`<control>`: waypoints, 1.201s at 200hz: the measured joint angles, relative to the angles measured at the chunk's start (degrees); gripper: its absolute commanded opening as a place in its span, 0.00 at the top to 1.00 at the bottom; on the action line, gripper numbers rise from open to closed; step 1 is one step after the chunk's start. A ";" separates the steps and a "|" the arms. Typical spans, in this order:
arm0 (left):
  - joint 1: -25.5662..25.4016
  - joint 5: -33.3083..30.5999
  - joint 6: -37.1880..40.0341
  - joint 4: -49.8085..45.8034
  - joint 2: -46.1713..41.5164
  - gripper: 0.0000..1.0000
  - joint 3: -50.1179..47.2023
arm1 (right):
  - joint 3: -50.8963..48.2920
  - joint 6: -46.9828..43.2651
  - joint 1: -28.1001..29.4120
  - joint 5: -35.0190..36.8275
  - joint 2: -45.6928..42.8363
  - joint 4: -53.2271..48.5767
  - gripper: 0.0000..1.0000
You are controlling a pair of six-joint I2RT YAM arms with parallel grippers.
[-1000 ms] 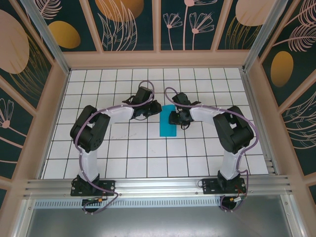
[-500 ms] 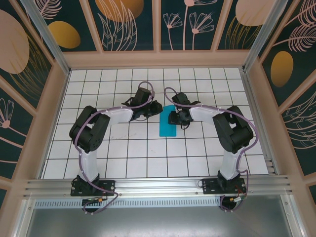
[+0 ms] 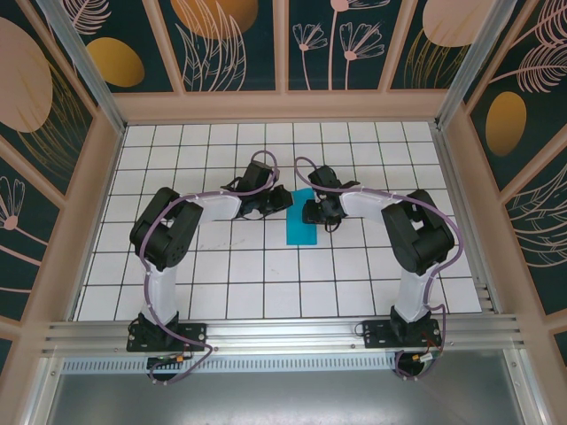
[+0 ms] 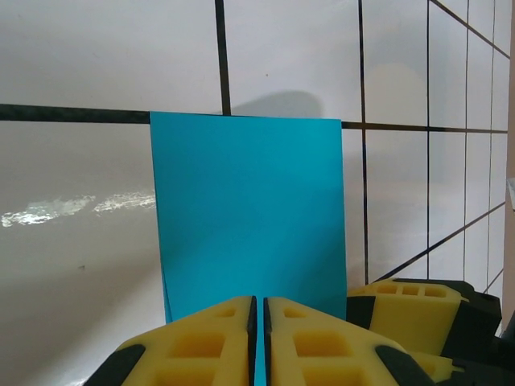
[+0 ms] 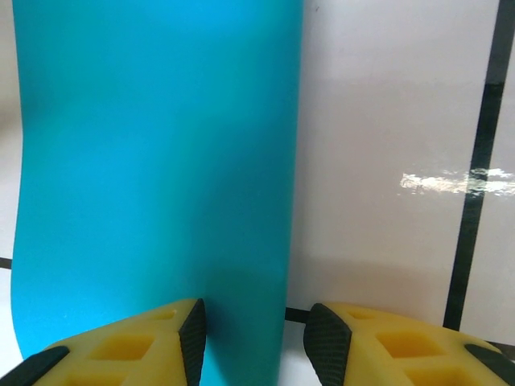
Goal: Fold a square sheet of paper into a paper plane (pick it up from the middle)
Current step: Fold the square sheet of paper in half at the center of the table.
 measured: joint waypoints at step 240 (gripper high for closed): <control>-0.33 1.46 0.02 -0.04 1.84 0.86 0.00 | 1.49 0.70 0.07 0.20 1.11 -1.75 0.53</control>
